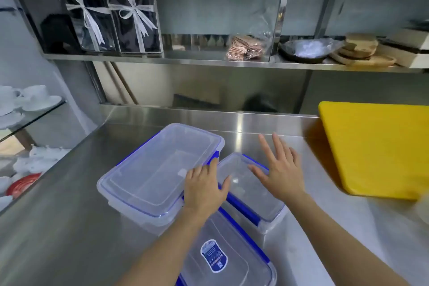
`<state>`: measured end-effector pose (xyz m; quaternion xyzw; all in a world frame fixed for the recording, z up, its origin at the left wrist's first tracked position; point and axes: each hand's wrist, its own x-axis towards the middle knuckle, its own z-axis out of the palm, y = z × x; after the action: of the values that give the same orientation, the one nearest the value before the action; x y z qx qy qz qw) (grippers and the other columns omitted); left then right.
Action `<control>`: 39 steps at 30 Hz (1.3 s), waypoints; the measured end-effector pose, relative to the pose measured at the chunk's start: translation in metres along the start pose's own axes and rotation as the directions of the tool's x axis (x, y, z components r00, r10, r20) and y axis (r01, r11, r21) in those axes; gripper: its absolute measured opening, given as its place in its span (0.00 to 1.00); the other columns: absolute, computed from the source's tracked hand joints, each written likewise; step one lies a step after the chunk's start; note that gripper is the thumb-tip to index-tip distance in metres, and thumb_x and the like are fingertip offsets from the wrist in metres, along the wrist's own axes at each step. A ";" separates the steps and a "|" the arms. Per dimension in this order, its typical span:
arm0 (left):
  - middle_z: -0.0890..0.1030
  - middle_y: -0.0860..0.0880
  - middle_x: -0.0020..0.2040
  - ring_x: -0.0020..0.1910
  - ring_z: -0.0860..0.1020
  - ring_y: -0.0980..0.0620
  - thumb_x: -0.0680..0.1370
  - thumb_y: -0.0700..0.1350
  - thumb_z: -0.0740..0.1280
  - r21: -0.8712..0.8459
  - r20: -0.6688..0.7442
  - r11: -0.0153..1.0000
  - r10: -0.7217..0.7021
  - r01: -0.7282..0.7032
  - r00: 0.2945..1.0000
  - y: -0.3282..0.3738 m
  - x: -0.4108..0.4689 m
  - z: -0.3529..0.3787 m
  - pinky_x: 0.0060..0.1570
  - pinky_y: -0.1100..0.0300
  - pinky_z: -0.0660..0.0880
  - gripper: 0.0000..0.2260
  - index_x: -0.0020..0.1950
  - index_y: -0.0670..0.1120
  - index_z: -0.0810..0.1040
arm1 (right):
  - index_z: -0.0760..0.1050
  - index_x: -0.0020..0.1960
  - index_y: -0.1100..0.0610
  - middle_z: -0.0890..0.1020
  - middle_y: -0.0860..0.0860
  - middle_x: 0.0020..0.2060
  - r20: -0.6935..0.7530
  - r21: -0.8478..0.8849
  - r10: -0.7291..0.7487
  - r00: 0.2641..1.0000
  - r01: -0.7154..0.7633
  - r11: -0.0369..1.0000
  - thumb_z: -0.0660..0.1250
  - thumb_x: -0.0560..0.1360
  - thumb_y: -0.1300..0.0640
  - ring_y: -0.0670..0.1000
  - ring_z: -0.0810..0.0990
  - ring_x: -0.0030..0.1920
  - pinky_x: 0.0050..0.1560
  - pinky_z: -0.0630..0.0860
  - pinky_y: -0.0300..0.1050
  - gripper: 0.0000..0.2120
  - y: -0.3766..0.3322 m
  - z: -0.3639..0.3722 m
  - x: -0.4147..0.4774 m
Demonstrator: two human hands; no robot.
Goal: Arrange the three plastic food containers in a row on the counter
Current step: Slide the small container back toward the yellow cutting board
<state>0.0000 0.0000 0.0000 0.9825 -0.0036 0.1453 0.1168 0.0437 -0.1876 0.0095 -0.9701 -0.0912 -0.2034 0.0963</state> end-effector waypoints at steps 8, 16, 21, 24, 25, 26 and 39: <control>0.81 0.42 0.53 0.50 0.78 0.43 0.77 0.57 0.56 0.056 0.207 0.998 -0.048 0.038 0.977 0.017 0.001 0.020 0.54 0.51 0.70 0.23 0.64 0.42 0.65 | 0.41 0.73 0.43 0.55 0.52 0.76 0.207 -0.047 0.088 0.974 -0.080 0.996 0.43 0.67 0.27 0.55 0.57 0.74 0.71 0.58 0.55 0.39 0.023 0.044 -0.009; 0.77 0.45 0.55 0.49 0.77 0.48 0.76 0.57 0.61 -0.222 0.352 0.950 -0.132 0.220 0.927 0.016 0.009 0.026 0.48 0.54 0.79 0.27 0.69 0.46 0.56 | 0.59 0.69 0.48 0.74 0.52 0.64 0.310 -0.018 0.145 0.940 -0.146 0.989 0.48 0.69 0.28 0.55 0.73 0.62 0.61 0.70 0.56 0.36 0.033 0.055 -0.013; 0.76 0.45 0.59 0.54 0.75 0.47 0.77 0.52 0.62 -0.337 0.365 0.900 -0.144 0.275 0.920 0.015 0.013 0.035 0.54 0.52 0.77 0.25 0.70 0.45 0.58 | 0.67 0.62 0.51 0.77 0.52 0.57 0.300 -0.010 0.162 0.940 -0.167 0.986 0.50 0.69 0.28 0.54 0.76 0.56 0.52 0.75 0.53 0.34 0.040 0.053 -0.012; 0.70 0.45 0.70 0.67 0.68 0.44 0.79 0.50 0.56 -0.334 0.434 0.913 -0.073 0.235 0.898 0.010 0.021 0.041 0.68 0.45 0.65 0.25 0.75 0.51 0.52 | 0.70 0.57 0.54 0.80 0.54 0.47 0.312 0.044 0.228 0.922 -0.254 0.966 0.52 0.69 0.28 0.56 0.79 0.44 0.41 0.79 0.51 0.32 0.046 0.047 -0.016; 0.65 0.46 0.73 0.71 0.63 0.44 0.80 0.49 0.54 -0.306 0.437 0.932 -0.043 0.193 0.899 0.009 0.024 0.042 0.71 0.45 0.60 0.25 0.75 0.51 0.50 | 0.70 0.55 0.54 0.80 0.54 0.44 0.309 0.045 0.242 0.920 -0.269 0.962 0.52 0.69 0.29 0.55 0.79 0.41 0.39 0.79 0.51 0.32 0.046 0.045 -0.018; 0.62 0.46 0.75 0.73 0.60 0.45 0.80 0.49 0.54 -0.283 0.424 0.947 -0.019 0.153 0.905 0.009 0.027 0.042 0.72 0.46 0.58 0.24 0.75 0.50 0.50 | 0.70 0.55 0.54 0.80 0.53 0.42 0.291 0.038 0.251 0.923 -0.274 0.961 0.52 0.69 0.29 0.54 0.79 0.39 0.37 0.79 0.49 0.31 0.045 0.044 -0.021; 0.31 0.49 0.75 0.75 0.38 0.44 0.59 0.69 0.71 -0.203 0.791 0.979 0.172 -0.014 0.588 0.007 0.027 0.024 0.72 0.42 0.49 0.59 0.71 0.58 0.29 | 0.38 0.69 0.32 0.46 0.46 0.76 0.528 0.275 -0.258 0.809 0.124 0.953 0.55 0.60 0.23 0.48 0.41 0.75 0.71 0.40 0.50 0.44 0.039 0.028 -0.038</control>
<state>0.0327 -0.0116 -0.0128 0.9262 -0.1203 -0.3084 0.1803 0.0284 -0.2243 -0.0367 -0.9551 -0.2355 0.0916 0.1547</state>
